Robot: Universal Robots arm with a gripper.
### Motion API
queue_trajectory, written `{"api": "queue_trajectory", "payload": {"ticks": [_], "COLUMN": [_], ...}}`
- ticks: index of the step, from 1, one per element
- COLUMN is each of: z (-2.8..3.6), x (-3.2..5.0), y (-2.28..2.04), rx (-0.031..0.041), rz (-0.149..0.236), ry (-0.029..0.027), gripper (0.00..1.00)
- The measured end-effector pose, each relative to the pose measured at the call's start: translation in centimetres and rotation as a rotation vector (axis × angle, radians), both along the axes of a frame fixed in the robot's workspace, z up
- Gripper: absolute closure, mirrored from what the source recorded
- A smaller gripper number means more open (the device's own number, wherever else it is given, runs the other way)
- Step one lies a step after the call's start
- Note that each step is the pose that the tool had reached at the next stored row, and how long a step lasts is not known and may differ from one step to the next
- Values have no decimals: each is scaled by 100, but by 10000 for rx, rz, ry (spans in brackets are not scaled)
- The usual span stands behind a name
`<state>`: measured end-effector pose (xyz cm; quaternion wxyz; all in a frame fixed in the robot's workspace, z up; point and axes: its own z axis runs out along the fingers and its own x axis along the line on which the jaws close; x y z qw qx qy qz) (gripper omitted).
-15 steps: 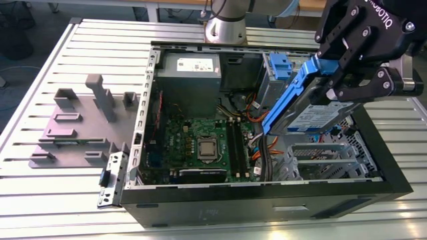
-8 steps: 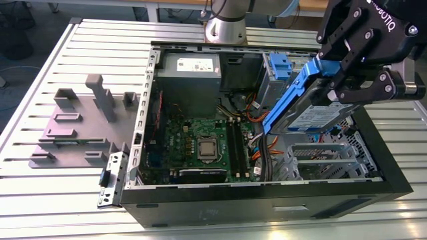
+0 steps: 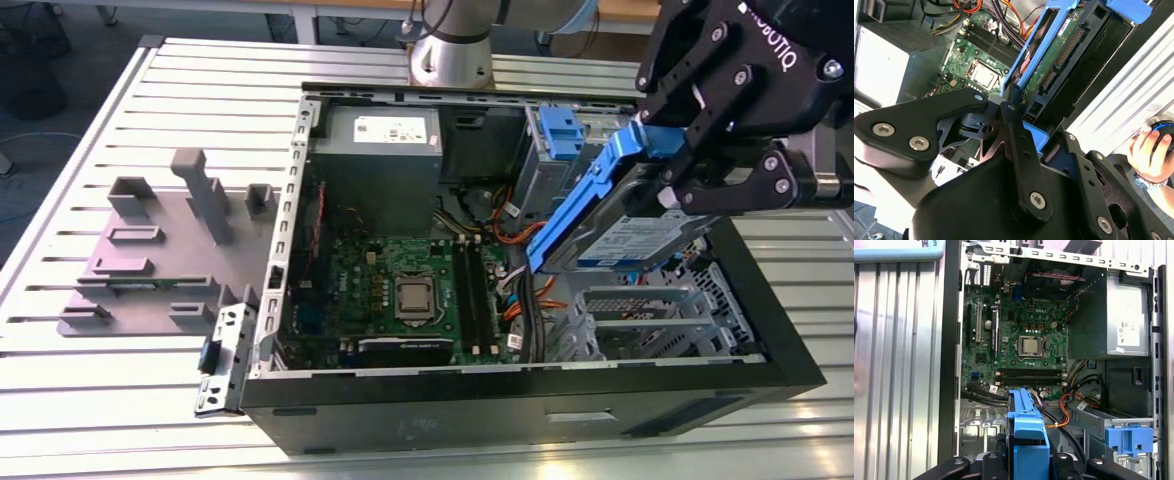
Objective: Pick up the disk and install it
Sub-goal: 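Insert the disk into the insertion slot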
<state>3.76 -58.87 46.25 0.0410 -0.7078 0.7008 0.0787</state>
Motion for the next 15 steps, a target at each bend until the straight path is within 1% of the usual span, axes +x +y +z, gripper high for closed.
{"api": "queue_trajectory", "payload": {"ticks": [15], "z": [-13], "x": [18], "y": [-41], "rx": [-1], "rz": [0], "ry": [0], "gripper": [63]}}
